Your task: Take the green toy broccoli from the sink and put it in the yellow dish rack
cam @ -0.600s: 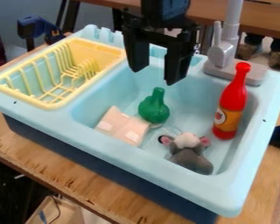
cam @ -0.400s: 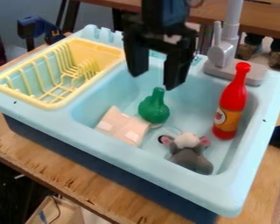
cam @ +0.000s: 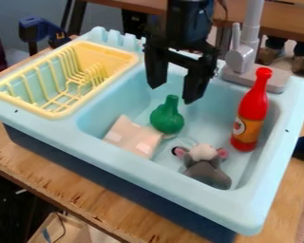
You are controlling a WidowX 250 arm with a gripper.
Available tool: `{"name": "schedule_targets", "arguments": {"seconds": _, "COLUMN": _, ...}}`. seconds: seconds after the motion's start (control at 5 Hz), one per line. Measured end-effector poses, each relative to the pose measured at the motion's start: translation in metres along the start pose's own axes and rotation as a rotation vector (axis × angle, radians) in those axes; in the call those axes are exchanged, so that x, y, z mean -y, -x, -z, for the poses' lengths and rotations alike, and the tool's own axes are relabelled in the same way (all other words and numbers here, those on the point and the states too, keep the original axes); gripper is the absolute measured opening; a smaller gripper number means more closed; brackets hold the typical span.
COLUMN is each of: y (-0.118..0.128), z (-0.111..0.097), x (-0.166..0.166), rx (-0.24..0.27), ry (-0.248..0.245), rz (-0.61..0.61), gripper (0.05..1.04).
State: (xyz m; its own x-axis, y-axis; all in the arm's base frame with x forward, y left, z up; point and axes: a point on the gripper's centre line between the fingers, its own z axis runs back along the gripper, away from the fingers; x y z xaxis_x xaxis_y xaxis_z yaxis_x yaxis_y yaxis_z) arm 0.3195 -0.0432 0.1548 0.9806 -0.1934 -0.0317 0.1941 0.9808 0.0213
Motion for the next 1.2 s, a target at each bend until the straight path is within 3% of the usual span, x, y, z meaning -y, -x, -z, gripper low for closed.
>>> {"name": "schedule_targets", "arguments": {"seconds": 0.6, "y": -0.020, "z": 0.033, "x": -0.013, "rx": -0.101, "ry": -0.077, "rz": -0.041, "gripper": 1.001}}
{"name": "schedule_targets", "arguments": {"seconds": 0.8, "y": -0.020, "z": 0.038, "x": -0.015, "rx": -0.114, "ry": -0.084, "rz": -0.068, "gripper": 0.943}}
{"name": "schedule_targets", "arguments": {"seconds": 1.2, "y": -0.020, "z": 0.043, "x": -0.027, "rx": -0.096, "ry": -0.082, "rz": -0.138, "gripper": 0.387}}
